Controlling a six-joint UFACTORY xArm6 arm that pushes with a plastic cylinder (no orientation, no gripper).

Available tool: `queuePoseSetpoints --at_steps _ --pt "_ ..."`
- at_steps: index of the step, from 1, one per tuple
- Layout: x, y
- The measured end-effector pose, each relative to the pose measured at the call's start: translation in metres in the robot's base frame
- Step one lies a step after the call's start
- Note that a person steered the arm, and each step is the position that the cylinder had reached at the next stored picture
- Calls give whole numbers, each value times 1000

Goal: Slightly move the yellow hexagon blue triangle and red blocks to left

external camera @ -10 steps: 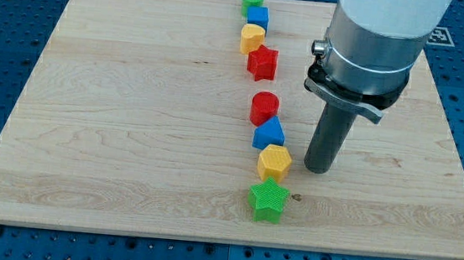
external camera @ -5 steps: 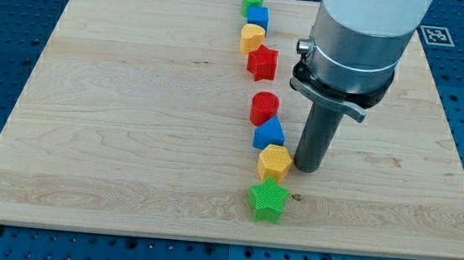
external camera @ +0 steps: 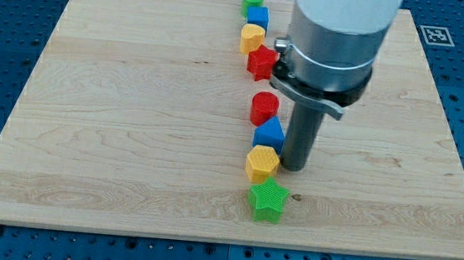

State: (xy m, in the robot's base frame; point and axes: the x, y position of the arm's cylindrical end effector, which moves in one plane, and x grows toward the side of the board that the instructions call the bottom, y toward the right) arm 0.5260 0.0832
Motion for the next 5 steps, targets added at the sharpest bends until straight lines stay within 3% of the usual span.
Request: queuePoseSetpoints --at_steps 2,5 --pt "-26 28" --pt "-44 -1"
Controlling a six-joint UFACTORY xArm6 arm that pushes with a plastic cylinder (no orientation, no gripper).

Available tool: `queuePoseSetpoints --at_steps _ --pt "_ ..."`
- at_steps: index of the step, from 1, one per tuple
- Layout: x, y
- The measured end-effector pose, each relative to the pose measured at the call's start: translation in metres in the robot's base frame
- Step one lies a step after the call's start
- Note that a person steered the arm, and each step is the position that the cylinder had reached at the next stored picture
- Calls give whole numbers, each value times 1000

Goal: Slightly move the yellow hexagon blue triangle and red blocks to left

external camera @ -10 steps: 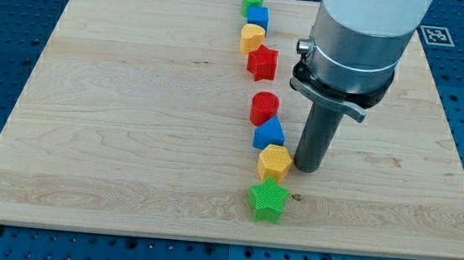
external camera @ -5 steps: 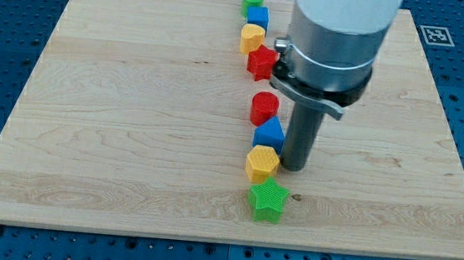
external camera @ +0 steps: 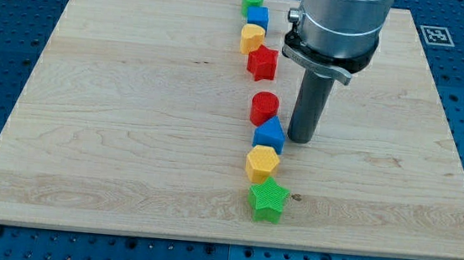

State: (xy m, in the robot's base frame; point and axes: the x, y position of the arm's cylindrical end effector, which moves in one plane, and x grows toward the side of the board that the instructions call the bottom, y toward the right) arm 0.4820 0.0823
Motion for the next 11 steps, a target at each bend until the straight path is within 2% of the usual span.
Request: queuePoseSetpoints --at_steps 5,7,10,11 --pt "-8 -37" --pt "-14 -12" --pt "-119 0" --pt "-126 0"
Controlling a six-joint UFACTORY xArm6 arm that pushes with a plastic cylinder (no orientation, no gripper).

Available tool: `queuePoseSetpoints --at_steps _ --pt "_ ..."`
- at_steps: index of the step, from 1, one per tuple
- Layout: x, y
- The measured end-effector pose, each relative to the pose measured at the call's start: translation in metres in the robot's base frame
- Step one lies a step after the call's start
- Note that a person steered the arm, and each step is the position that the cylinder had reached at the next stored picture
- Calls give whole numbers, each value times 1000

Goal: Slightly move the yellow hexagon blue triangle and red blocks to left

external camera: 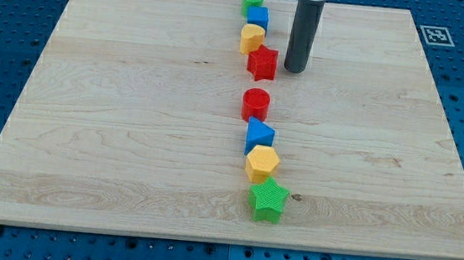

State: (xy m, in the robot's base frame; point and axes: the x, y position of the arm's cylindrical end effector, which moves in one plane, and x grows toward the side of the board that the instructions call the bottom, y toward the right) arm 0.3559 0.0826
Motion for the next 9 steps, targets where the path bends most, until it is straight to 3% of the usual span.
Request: queuePoseSetpoints --at_steps 2,9 --pt "-18 -4" --pt "-8 -24"
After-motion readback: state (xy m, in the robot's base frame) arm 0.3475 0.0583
